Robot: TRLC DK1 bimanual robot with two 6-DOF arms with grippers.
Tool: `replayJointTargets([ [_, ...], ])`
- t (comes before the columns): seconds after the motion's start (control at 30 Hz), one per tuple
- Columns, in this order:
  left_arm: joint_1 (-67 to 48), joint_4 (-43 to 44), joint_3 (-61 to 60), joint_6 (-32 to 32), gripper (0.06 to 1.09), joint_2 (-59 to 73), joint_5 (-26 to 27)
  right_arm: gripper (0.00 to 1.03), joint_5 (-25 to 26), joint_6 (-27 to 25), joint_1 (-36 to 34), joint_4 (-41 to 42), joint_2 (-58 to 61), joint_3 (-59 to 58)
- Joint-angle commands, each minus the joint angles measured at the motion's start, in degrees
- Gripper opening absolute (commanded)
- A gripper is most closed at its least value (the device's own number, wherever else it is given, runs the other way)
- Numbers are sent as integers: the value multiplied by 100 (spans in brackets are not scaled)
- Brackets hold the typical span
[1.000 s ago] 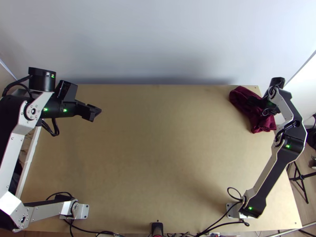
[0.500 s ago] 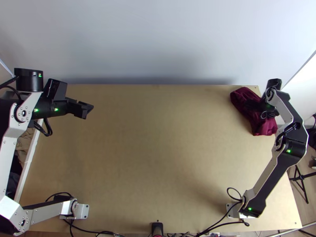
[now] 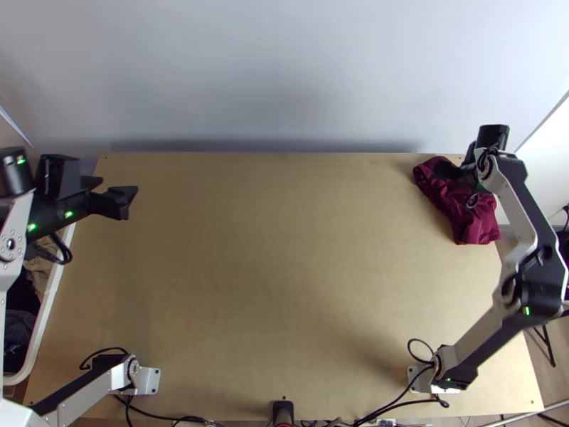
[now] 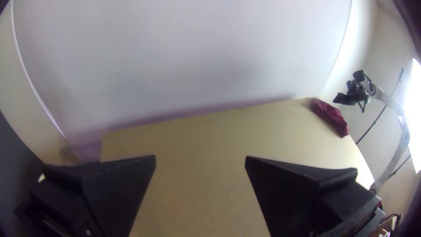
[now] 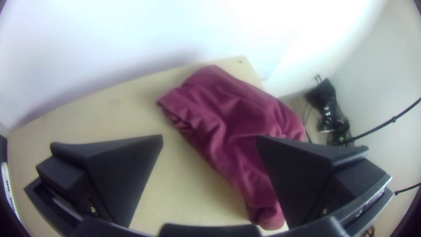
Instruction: Fold the t-shirt
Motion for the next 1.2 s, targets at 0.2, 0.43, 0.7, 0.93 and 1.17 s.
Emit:
replayJointTargets([
  [0.2,966,1179,-2116,323,104,-1509,-334,99,-11,-359,1468,791,-3276,-2091],
  [0.43,1115,3078,-4173,-196,105,-3636,-949,99,16,-754,1952,808,-4516,-3339],
  [0.7,1098,4598,-6168,-196,105,-6493,-1011,99,156,-68,1996,852,-5614,-4613],
  [0.93,1555,4774,-6871,-240,105,-6484,-1231,99,701,-1440,2734,2373,-7557,-5993],
  [1.17,1520,4967,-7424,-433,105,-6484,-1213,97,903,-1923,2532,3296,-10035,-7900],
])
